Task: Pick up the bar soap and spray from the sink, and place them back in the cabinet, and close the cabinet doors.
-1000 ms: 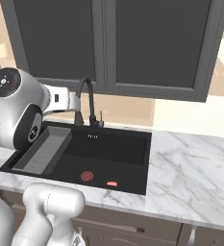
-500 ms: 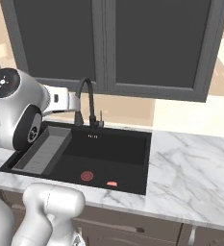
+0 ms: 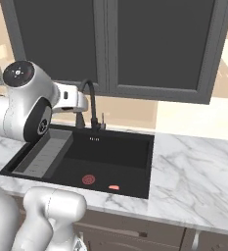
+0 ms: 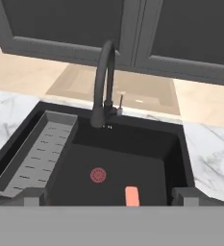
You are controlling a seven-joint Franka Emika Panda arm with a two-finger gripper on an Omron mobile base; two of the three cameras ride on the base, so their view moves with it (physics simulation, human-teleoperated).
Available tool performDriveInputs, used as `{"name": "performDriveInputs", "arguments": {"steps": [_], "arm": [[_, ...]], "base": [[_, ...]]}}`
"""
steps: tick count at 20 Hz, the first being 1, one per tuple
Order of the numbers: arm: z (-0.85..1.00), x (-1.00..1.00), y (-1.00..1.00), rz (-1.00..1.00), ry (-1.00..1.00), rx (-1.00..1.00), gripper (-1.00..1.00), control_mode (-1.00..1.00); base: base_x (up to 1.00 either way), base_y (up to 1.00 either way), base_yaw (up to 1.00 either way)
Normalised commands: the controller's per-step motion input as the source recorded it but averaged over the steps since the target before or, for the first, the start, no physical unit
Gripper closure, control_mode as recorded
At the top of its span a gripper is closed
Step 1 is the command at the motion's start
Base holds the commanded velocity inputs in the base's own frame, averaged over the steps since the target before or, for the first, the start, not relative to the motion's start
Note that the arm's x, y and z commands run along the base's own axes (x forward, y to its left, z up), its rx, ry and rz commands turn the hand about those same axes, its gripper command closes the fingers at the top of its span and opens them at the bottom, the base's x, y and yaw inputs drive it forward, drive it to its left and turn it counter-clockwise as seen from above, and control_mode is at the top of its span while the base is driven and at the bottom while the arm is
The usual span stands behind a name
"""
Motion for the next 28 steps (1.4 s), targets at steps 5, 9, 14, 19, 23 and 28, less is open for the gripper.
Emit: {"name": "performDriveInputs", "arguments": {"steps": [5,9,14,19,23,28], "arm": [[0.00,0.17,-0.26,-0.01,0.14,0.00,-1.00,-1.00],[0.00,0.11,-0.18,-0.01,0.15,0.00,-1.00,-1.00],[-0.07,0.04,-0.06,-0.03,0.14,0.00,-1.00,-1.00],[-0.12,0.00,-0.05,-0.03,0.09,0.00,-1.00,-1.00],[-0.03,0.00,0.00,-0.12,0.05,0.00,-1.00,-1.00],[0.00,0.00,0.00,-0.17,0.06,0.00,-1.00,-1.00]], "base": [[0.00,0.00,0.00],[0.00,0.00,0.00],[0.00,0.00,0.00],[0.00,0.00,0.00],[0.00,0.00,0.00],[0.00,0.00,0.00]]}}
